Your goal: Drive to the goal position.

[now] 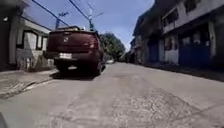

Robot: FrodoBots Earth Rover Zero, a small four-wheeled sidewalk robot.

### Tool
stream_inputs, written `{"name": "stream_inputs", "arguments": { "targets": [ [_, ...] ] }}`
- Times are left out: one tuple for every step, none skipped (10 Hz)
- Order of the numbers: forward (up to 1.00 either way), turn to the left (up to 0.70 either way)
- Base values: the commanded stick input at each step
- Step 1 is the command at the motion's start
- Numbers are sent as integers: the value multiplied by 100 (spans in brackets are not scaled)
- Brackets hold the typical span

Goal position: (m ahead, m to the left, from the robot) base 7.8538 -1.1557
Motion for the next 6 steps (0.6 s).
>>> {"name": "stream_inputs", "arguments": {
  "targets": [
    [100,-2],
    [100,-2],
    [100,-2],
    [100,-1],
    [100,0],
    [100,0]
  ]
}}
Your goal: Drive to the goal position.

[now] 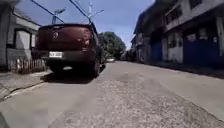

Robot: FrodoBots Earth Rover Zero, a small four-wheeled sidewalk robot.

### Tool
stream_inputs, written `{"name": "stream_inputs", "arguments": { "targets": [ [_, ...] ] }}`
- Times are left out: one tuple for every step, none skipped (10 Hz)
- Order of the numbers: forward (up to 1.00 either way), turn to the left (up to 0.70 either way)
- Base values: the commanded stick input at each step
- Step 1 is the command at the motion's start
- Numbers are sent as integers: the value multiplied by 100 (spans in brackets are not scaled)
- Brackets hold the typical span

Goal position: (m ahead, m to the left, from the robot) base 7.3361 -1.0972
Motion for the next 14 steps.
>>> {"name": "stream_inputs", "arguments": {
  "targets": [
    [100,0],
    [100,0],
    [100,0],
    [100,0],
    [100,0],
    [100,0],
    [100,0],
    [100,0],
    [100,0],
    [100,0],
    [100,0],
    [100,0],
    [100,-33],
    [98,-30]
  ]
}}
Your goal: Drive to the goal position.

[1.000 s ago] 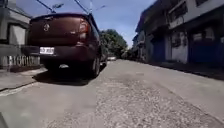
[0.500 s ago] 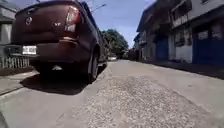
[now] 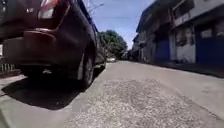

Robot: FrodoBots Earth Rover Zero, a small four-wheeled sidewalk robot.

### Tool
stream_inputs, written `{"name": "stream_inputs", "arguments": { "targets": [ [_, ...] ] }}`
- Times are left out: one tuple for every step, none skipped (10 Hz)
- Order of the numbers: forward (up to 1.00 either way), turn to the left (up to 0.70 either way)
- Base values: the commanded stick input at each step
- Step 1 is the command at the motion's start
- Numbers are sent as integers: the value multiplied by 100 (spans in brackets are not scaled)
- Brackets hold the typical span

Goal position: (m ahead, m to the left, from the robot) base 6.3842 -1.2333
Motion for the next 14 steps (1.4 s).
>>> {"name": "stream_inputs", "arguments": {
  "targets": [
    [97,-28],
    [95,-26],
    [94,-24],
    [92,-21],
    [91,-19],
    [91,-16],
    [91,-13],
    [91,-11],
    [91,-11],
    [91,-11],
    [92,-12],
    [92,-12],
    [92,-11],
    [100,-1]
  ]
}}
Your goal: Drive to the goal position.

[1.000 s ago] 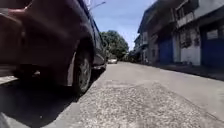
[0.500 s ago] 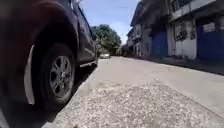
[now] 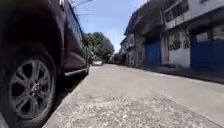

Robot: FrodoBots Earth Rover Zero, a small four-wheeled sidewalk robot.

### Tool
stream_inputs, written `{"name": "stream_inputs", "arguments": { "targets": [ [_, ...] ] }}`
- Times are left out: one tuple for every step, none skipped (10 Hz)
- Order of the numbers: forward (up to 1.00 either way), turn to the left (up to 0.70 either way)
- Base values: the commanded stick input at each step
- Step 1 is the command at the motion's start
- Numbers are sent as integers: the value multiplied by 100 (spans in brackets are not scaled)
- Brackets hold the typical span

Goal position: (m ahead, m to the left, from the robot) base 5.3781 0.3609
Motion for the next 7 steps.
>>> {"name": "stream_inputs", "arguments": {
  "targets": [
    [100,1],
    [100,1],
    [100,2],
    [100,3],
    [100,3],
    [100,4],
    [100,5]
  ]
}}
